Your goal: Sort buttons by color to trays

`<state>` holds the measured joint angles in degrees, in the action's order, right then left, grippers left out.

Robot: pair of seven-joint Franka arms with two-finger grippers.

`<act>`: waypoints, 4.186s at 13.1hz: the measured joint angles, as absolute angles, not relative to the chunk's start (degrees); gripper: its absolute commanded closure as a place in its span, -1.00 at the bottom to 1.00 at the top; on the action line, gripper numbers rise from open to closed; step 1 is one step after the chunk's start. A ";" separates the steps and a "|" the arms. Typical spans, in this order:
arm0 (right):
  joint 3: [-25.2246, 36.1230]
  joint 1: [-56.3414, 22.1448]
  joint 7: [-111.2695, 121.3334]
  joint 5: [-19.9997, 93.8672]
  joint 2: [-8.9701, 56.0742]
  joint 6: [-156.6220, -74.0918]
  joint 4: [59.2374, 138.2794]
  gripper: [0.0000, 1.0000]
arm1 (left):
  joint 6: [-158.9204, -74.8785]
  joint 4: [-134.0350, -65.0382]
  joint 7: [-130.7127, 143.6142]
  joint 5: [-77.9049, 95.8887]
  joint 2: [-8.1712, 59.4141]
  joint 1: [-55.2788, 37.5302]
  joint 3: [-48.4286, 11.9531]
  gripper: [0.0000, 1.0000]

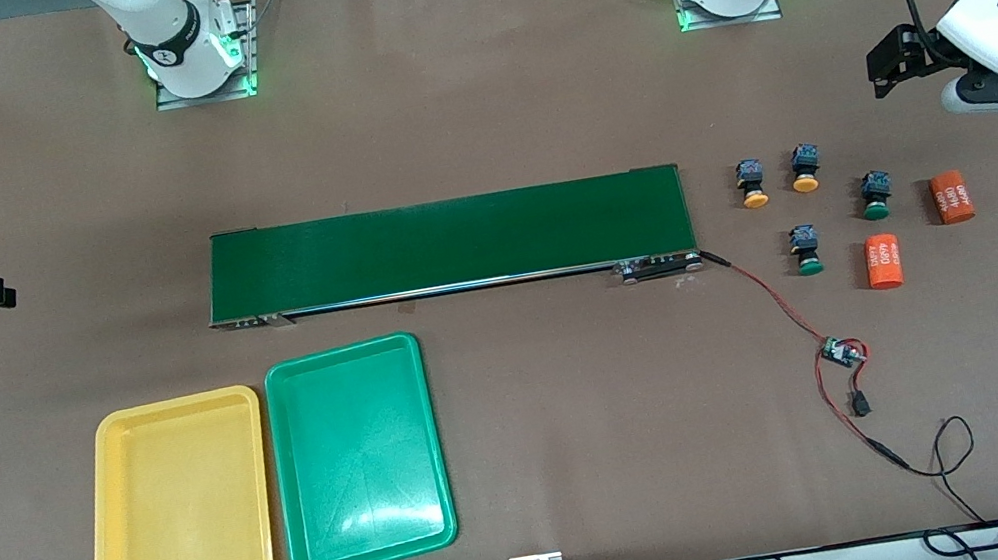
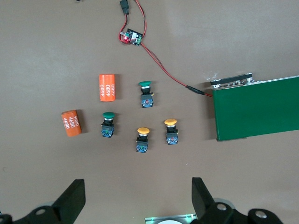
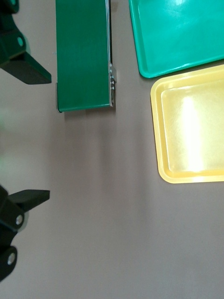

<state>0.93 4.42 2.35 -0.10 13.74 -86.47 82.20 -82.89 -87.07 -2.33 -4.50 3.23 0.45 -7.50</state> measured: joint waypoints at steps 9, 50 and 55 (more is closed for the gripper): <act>0.91 4.40 2.35 0.44 14.94 -87.02 82.19 -1.00 | -82.80 -87.07 -2.33 -4.50 3.23 0.44 -7.50 -1.00; 0.49 -0.90 -1.92 3.10 13.78 -96.11 94.16 -1.00 | -80.75 -87.07 -2.33 -4.50 3.20 0.11 -7.55 -1.00; 0.47 -0.93 -1.92 3.10 8.92 -99.61 102.16 -1.00 | -80.56 -87.07 -2.33 -4.50 3.20 0.19 -7.47 -1.00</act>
<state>0.47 -0.93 -1.92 3.10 8.92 -99.61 102.16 -80.56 -87.07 -2.33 -4.50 3.20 0.19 -7.47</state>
